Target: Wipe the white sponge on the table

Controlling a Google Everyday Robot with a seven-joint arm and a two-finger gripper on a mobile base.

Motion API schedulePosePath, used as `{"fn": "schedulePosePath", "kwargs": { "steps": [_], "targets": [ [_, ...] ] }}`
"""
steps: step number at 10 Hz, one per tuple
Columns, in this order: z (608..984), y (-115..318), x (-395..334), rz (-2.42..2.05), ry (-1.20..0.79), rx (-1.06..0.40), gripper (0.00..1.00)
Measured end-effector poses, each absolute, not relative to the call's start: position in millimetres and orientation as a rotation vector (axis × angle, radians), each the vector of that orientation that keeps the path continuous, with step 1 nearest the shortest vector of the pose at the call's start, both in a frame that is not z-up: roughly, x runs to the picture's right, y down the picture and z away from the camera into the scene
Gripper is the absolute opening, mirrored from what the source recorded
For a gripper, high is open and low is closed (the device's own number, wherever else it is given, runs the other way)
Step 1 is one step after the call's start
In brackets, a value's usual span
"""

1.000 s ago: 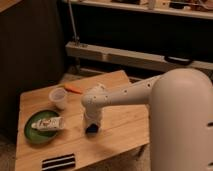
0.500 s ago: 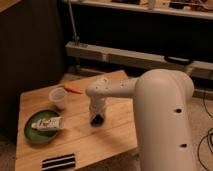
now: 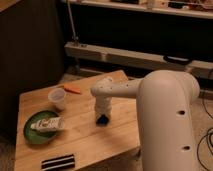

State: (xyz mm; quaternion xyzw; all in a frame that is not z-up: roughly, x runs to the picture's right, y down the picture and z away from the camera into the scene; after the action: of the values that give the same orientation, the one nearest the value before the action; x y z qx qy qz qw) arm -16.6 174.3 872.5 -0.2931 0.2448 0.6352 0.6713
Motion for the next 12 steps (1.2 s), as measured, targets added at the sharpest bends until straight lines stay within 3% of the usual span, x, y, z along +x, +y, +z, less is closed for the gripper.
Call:
{"fn": "schedulePosePath", "kwargs": {
  "steps": [7, 12],
  "targets": [
    [839, 202, 103, 1.520, 0.638, -0.591, 0.33],
    [791, 228, 69, 1.451, 0.556, -0.622, 0.33]
  ]
}}
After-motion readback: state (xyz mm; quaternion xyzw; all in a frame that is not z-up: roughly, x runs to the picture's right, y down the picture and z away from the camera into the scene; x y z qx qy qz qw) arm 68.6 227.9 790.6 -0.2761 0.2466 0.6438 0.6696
